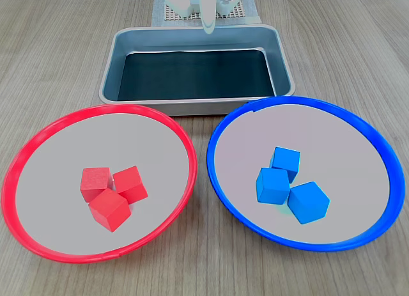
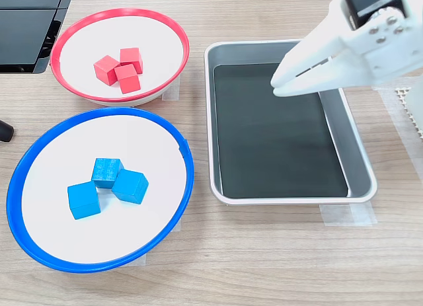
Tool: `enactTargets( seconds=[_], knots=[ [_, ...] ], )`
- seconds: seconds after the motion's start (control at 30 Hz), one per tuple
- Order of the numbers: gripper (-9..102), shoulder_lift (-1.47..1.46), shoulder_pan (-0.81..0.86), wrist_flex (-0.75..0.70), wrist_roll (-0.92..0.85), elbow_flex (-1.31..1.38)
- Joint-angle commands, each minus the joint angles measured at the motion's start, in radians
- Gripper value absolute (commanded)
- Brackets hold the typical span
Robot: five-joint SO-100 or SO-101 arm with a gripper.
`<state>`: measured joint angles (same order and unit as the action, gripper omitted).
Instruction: Move six blocks tray to matching dishes
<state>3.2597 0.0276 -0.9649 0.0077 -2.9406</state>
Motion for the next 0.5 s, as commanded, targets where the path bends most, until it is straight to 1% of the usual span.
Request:
enactTargets(
  seconds=[0.0,0.07,0.13,0.37,0.47],
  knots=[
    [0,0.067,0.012,-0.015,-0.017,-0.052],
    [0,0.067,0.021,-0.003,-0.015,-0.078],
    [0,0.067,0.029,-0.038,-0.020,-0.080],
    [0,0.067,0.021,-0.040,-0.015,-0.080],
    [6,0.067,0.026,-0.040,-0.011,-0.080]
  ],
)
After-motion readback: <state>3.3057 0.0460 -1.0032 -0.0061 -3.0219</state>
